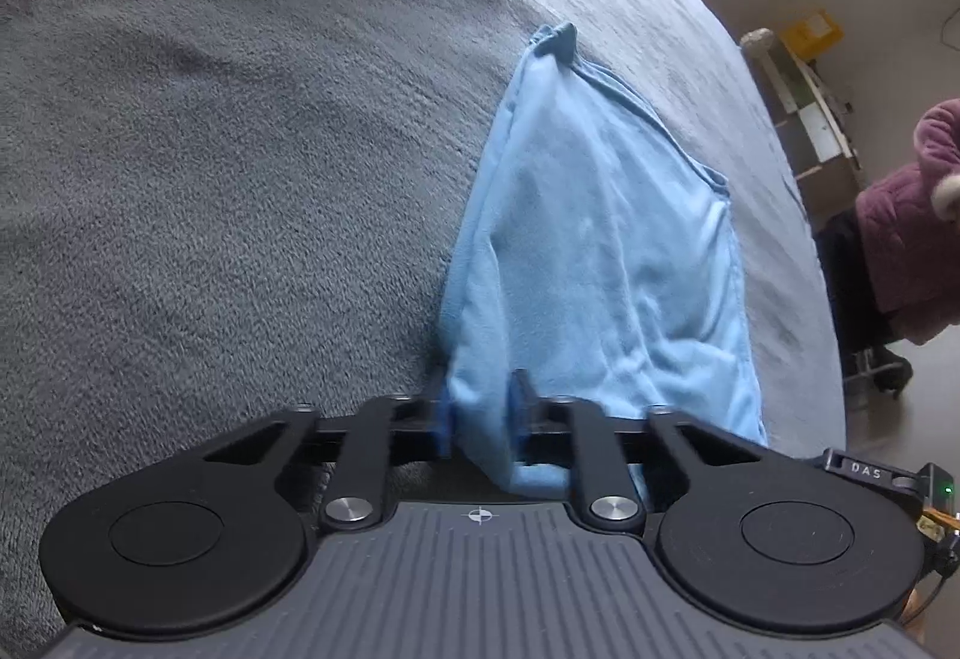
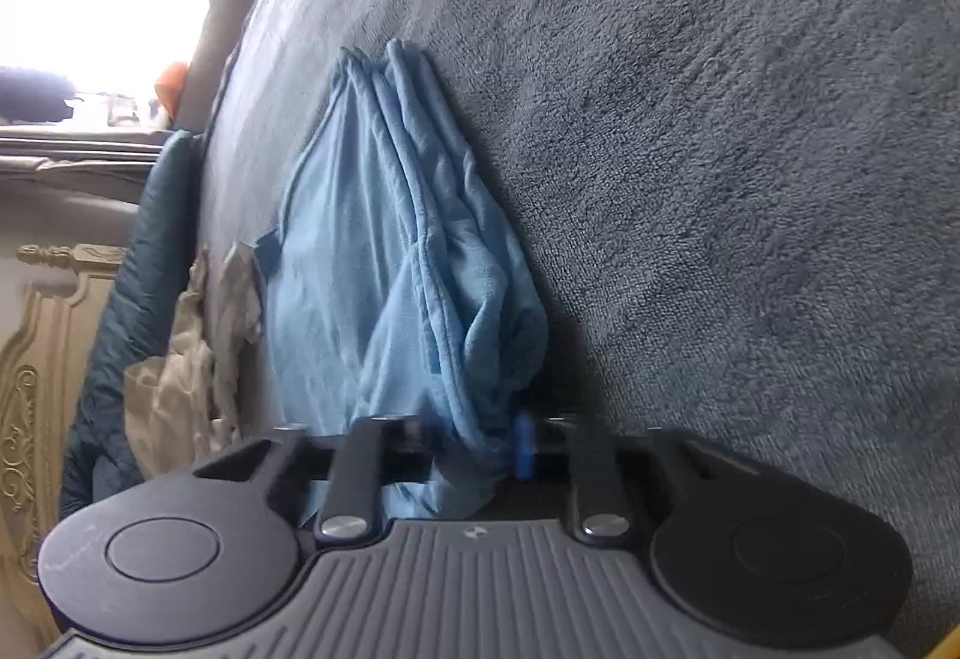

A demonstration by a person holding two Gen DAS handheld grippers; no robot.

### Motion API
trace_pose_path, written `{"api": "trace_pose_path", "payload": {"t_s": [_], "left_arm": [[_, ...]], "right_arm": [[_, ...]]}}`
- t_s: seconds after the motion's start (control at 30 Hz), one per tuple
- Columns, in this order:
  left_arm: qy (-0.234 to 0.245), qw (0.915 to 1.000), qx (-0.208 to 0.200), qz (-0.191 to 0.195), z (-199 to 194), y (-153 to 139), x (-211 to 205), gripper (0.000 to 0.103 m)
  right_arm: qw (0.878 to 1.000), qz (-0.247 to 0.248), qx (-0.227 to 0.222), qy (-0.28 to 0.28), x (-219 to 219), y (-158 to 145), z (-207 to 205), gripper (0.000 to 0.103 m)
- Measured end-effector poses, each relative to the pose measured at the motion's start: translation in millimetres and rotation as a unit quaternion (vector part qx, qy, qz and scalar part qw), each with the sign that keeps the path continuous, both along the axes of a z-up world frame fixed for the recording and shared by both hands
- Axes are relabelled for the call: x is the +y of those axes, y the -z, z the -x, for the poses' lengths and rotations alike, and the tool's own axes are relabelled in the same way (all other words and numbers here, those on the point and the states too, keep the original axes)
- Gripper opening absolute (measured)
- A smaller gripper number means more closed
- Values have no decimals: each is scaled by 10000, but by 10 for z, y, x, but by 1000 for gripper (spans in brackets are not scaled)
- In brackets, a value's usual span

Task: Fold clothes

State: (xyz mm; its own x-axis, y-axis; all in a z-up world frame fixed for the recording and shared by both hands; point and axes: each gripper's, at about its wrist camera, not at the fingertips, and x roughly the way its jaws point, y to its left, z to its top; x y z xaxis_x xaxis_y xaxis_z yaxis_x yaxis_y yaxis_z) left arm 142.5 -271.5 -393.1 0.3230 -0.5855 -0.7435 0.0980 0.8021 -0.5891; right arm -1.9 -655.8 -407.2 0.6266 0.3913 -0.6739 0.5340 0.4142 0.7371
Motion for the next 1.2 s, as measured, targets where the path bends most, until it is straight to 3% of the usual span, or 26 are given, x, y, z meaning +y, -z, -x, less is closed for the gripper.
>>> {"api": "trace_pose_path", "payload": {"t_s": [0.3, 0.53, 0.67, 0.73, 0.83, 0.87, 0.9, 0.93, 1.03, 1.1, 1.2], "left_arm": [[16, 9994, 170, 310, 167, -240, 276, 5], [914, 9945, 518, -31, 822, -535, 681, 5], [1390, 9847, 977, -377, 1291, -485, 953, 5], [1678, 9766, 1160, -678, 1450, -327, 1020, 8], [2205, 9634, 907, -1229, 1518, -139, 999, 21], [2344, 9606, 831, -1239, 1501, -124, 994, 21], [2456, 9580, 782, -1256, 1473, -142, 989, 23], [2577, 9546, 689, -1329, 1438, -197, 981, 28], [2943, 9376, -19, -1852, 1436, -479, 934, 32], [3150, 9271, -488, -1972, 1430, -654, 885, 32], [3397, 9214, -801, -1710, 1536, -766, 672, 36]], "right_arm": [[9999, 147, -25, -16, 62, -276, 269, 9], [9995, -105, 298, 11, 357, -555, 1083, 9], [9967, -216, 783, -47, 695, -640, 1791, 9], [9939, -16, 1061, -306, 871, -586, 2045, 11], [9816, 791, 1499, -881, 1083, -451, 2237, 19], [9700, 1343, 1624, -1215, 1154, -425, 2246, 24], [9580, 1800, 1667, -1487, 1211, -441, 2266, 35], [9509, 2067, 1684, -1573, 1235, -504, 2314, 35], [9262, 2865, 1708, -1759, 1306, -734, 2475, 35], [9149, 3318, 1415, -1815, 1396, -955, 2546, 34], [8952, 3879, 550, -2126, 1659, -1232, 2508, 34]]}}
